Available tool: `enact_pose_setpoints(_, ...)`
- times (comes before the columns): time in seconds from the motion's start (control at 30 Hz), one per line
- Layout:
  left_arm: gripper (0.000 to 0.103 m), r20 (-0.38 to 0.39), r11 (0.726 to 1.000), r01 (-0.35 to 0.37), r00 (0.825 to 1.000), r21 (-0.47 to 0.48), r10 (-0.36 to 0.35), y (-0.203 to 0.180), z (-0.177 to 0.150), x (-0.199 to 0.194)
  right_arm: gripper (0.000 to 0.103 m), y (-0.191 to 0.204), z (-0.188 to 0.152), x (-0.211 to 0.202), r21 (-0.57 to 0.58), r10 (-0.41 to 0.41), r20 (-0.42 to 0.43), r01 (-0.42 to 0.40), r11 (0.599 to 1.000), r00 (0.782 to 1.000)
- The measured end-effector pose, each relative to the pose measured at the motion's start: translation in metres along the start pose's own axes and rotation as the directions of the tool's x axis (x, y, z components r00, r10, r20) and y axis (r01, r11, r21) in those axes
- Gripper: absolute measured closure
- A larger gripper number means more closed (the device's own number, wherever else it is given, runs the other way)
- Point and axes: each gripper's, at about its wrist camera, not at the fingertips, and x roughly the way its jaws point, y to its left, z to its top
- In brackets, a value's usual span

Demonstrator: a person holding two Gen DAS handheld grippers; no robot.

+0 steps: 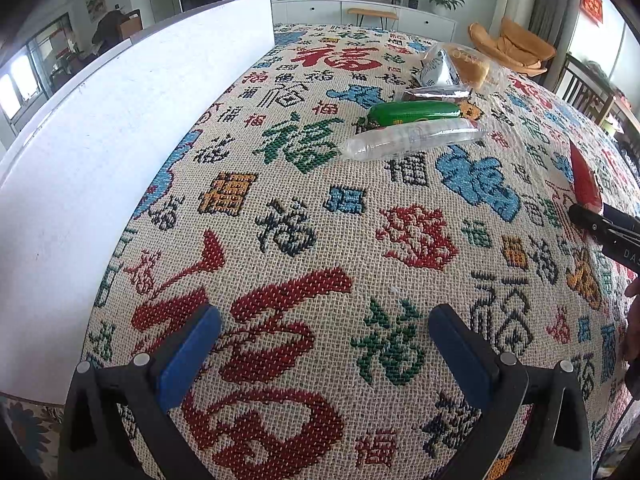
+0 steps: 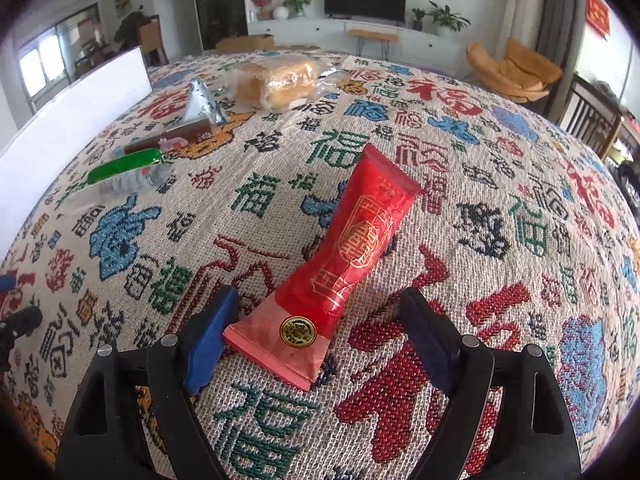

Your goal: Organize snacks

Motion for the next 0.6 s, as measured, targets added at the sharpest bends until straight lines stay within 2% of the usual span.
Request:
enact_pose_setpoints(0.47, 0.000, -0.005, 1.000, 0.009, 1.000, -0.003, -0.009, 0.001, -0.001, 0.000, 0.018, 0.000, 0.000, 0.000, 0.000, -0.001, 0.000, 0.001, 1.000, 1.000)
enact_pose_setpoints(0.53, 0.000, 0.003, 0.999, 0.052, 0.999, -0.013, -0.052, 0.003, -0.001, -0.004, 0.018, 0.000, 0.000, 0.000, 0.000, -0.001, 0.000, 0.001, 1.000, 1.000)
enact_pose_setpoints(0.6, 0.000, 0.024, 0.991, 0.134, 0.991, -0.028, -0.133, 0.009, 0.001, -0.011, 0.018, 0.000, 0.000, 0.000, -0.001, -0.001, 0.000, 0.001, 1.000, 1.000)
